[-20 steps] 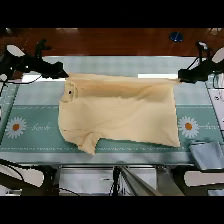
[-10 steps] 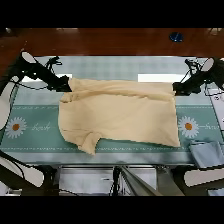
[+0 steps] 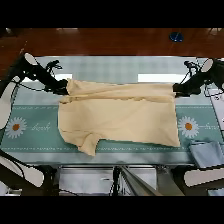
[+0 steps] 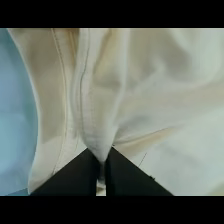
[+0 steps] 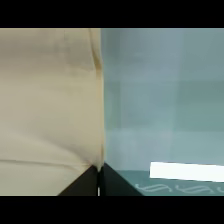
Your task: Fold the shirts.
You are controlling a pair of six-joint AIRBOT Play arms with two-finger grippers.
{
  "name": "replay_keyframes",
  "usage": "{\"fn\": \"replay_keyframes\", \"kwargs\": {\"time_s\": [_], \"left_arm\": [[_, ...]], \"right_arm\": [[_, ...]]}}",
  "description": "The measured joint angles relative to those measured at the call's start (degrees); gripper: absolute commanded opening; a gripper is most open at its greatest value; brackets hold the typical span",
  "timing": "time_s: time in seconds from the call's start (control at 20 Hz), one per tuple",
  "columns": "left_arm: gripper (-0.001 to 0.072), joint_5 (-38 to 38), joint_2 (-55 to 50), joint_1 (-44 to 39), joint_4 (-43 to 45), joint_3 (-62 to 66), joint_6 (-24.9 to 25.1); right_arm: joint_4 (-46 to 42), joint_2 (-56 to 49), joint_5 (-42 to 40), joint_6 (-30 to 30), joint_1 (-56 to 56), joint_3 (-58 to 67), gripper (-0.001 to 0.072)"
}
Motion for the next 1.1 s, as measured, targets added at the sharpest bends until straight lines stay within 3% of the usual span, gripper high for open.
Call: {"fn": "replay_keyframes", "kwargs": {"time_s": [0.05,0.1,0.15,0.2,0.45,0.65,0.85,1.1], "left_arm": [[0.0402,0.3,0.0,0.0,-0.6,0.3,-0.1],[0.0475,0.2,0.1,0.2,-1.1,1.0,0.1],[0.0476,-0.5,0.3,0.7,-1.7,2.1,0.5],[0.0476,-1.7,0.7,1.4,-2.0,3.3,0.8],[0.0476,-8.9,8.9,6.8,-2.6,0.7,1.7],[0.0477,-6.3,22.8,9.6,-3.0,-18.6,2.5],[0.0476,-2.4,35.9,11.3,-3.0,-40.2,3.8],[0.0477,-0.2,44.3,12.0,-3.0,-55.9,6.4]], "right_arm": [[0.6,0.0,0.1,-0.1,0.0,0.0,0.0253],[0.8,0.2,0.4,-0.6,0.0,0.1,0.0379],[1.0,0.8,1.3,-1.6,0.0,0.4,0.0459],[0.8,1.8,2.3,-2.5,-0.1,0.6,0.0485],[1.8,12.2,9.4,-5.1,-4.0,-1.6,0.0488],[6.4,22.2,9.2,-7.4,-11.5,-12.9,0.0488],[16.7,30.0,7.0,-11.6,-19.8,-25.4,0.0488],[23.7,33.8,6.2,-14.4,-24.3,-32.0,0.0488]]}}
